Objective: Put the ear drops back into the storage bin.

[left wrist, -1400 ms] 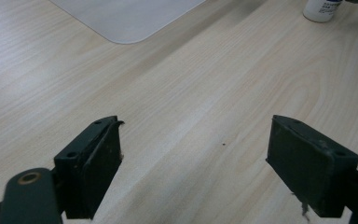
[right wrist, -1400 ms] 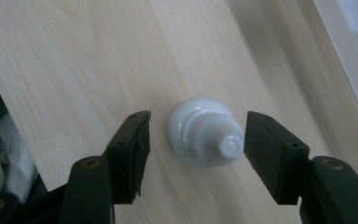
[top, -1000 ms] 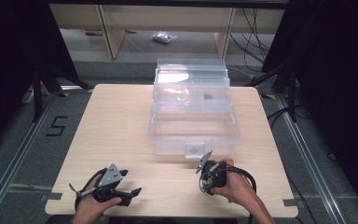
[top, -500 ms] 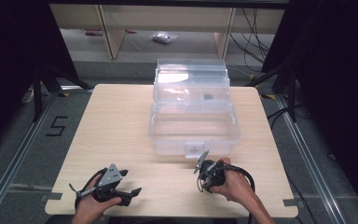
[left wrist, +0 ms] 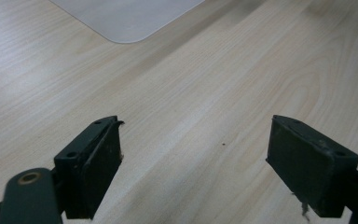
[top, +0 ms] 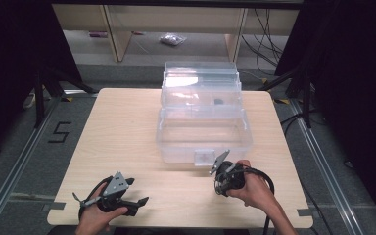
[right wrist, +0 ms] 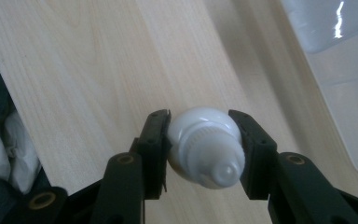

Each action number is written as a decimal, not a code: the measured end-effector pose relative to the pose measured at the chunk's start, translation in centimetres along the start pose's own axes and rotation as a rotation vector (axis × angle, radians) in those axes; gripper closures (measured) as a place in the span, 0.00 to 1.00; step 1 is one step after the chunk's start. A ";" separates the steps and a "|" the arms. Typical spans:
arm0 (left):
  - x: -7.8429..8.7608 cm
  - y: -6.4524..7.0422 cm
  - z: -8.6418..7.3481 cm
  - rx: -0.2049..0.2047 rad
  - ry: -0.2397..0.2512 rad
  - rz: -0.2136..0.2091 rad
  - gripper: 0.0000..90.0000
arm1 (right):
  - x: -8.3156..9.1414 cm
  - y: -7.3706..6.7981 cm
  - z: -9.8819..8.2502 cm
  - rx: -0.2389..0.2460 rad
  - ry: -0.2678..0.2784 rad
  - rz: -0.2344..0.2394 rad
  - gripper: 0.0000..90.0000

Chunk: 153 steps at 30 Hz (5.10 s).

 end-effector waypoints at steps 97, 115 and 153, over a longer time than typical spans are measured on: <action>0.0 0.4 0.0 0.038 0.001 -0.002 0.19 | 3.1 16.0 4.1 -0.215 -0.111 -0.099 0.67; 0.0 0.6 0.0 0.052 0.007 -0.007 0.19 | 0.3 16.6 2.8 -0.283 -0.177 -0.100 0.67; -0.1 0.6 0.0 0.052 0.007 -0.012 0.19 | -2.4 16.8 1.4 -0.312 -0.256 -0.090 0.67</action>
Point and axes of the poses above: each handheld gripper's, and its own axes: x roughly backward along the jaws, z roughly out of its top, y roughly to its right, the point moved 10 cm from there along -x, roughly forward along the jaws, and after that the axes turned 15 degrees about y, right-handed, at the moved point
